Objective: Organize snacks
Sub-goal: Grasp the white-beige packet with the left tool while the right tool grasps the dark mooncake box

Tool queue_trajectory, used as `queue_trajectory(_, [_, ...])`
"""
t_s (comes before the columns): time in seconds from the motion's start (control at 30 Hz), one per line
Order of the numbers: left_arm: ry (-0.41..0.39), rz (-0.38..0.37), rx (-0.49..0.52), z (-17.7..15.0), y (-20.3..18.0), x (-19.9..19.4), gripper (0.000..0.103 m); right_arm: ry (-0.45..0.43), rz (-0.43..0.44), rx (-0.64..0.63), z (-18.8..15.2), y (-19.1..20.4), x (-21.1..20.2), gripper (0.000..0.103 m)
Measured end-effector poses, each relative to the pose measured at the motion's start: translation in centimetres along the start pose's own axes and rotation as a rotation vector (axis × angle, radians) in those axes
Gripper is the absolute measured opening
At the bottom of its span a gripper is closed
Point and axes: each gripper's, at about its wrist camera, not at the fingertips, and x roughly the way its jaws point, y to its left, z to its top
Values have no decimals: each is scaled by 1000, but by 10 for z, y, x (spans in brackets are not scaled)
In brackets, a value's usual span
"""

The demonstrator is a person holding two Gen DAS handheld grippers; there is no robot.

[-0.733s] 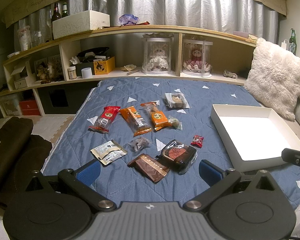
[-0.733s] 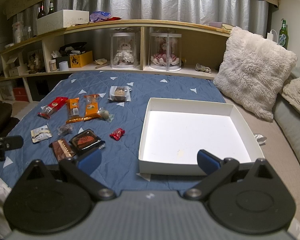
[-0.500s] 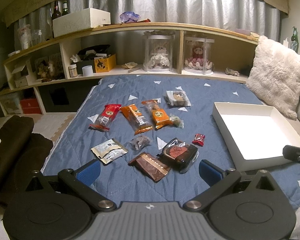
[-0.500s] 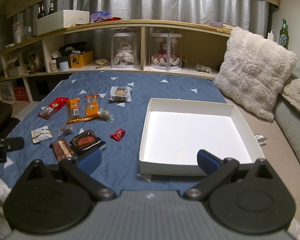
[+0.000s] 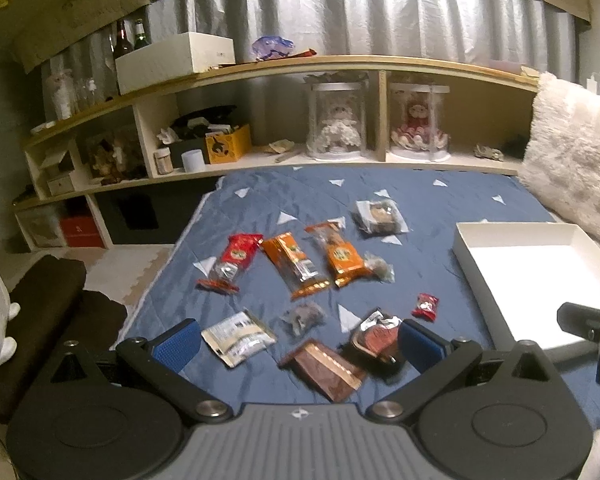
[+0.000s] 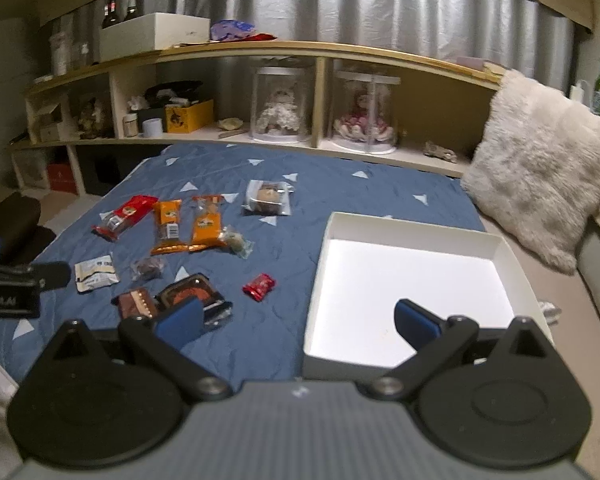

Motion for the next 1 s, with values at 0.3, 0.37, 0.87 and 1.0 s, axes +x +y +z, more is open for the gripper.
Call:
queue_trajectory(0.3, [49,0,-59,28,12,35,103,-38,38,-90,17,3,28,103])
queue_trajectory(0.37, [60,5,-70,33,15,42,103,-48,54,-107,19,5,33,103])
queue_trajectory(0.87, [251,82,-206,62,53,130,103,8,142,-174,40,20,98,103])
queue_trajectory(1.0, [333,133,-226,59,63,162,103,23,179,-198,42,26,118,103])
